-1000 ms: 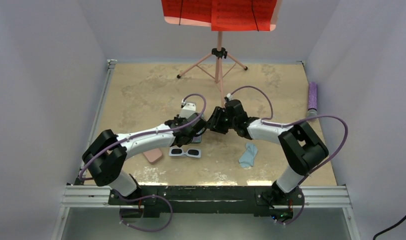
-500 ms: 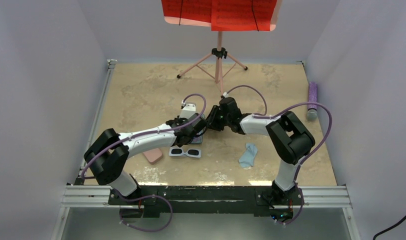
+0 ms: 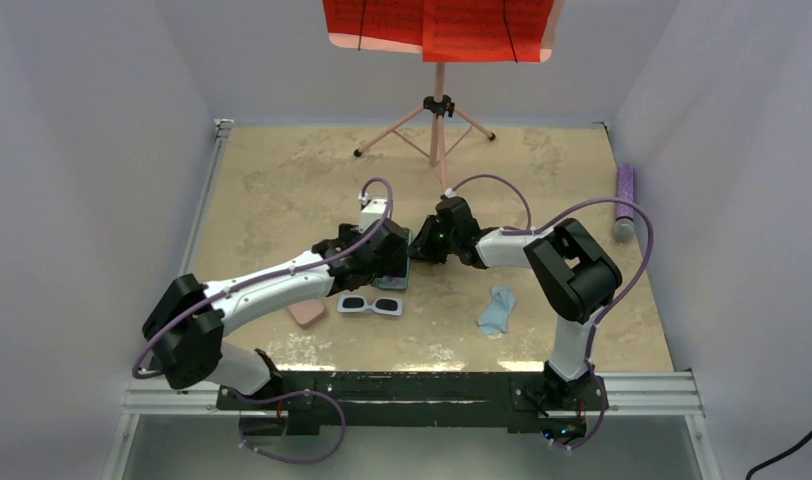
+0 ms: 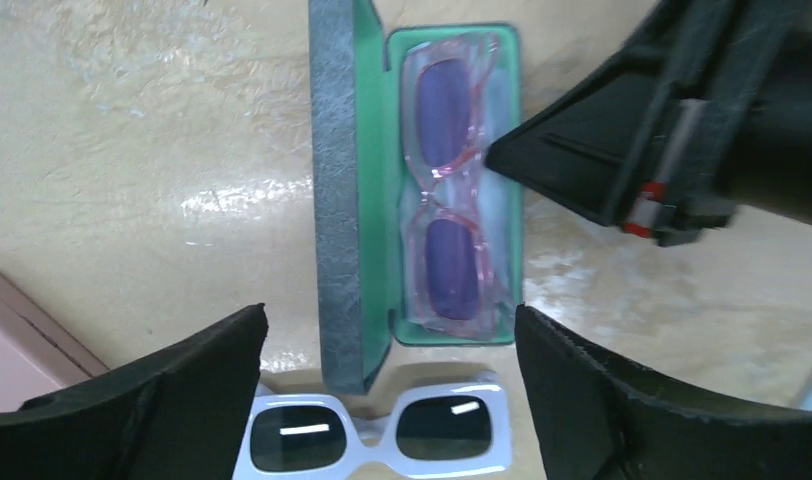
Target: Organize the sunglasses
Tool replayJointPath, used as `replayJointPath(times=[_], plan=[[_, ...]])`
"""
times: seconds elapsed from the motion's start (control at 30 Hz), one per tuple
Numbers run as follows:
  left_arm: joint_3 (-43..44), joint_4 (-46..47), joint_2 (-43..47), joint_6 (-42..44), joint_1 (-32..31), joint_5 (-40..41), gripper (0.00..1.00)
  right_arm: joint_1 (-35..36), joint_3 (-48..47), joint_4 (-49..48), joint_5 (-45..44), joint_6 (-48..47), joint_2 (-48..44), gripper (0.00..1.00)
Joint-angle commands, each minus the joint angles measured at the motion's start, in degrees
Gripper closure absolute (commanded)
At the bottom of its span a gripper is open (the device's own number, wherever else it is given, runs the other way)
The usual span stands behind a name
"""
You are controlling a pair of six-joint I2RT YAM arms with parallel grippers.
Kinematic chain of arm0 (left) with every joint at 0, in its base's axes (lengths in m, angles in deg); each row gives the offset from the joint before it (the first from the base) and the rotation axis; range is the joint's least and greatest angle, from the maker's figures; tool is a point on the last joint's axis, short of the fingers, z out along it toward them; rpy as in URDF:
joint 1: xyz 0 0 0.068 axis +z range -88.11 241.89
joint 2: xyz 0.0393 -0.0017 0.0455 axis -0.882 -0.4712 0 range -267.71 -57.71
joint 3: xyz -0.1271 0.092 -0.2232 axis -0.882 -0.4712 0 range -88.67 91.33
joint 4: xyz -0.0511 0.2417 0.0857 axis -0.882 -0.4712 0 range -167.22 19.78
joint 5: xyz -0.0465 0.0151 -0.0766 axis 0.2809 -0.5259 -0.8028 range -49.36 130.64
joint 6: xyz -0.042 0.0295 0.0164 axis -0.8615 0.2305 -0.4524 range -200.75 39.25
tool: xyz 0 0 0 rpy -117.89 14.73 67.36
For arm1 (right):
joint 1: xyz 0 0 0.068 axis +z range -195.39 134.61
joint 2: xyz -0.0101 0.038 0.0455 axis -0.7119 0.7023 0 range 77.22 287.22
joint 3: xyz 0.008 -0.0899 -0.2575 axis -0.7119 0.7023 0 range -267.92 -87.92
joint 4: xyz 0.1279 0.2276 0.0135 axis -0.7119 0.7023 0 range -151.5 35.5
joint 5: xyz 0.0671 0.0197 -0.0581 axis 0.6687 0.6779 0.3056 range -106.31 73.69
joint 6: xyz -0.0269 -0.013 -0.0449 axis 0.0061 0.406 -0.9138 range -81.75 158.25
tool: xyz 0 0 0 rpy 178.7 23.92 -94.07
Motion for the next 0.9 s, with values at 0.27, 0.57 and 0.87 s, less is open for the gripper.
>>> replayJointPath(times=[0.27,0.57,0.87], plan=[[-11.48,7.43,19.41,-6.67,18.17,-17.8,0.0,0.06,-1.73,0.77,-0.02,-1.09,-0.54,0.82],[-9.59,11.64,6.6,-6.53,28.4,-33.93,0.0,0.09,-1.85,1.84,-0.59,-2.78,-0.98,0.85],[0.15,11.57,-4.88,-4.01,20.75,-32.18,0.0,0.15,-3.06,3.1,-0.02,-4.3,-0.26,0.92]])
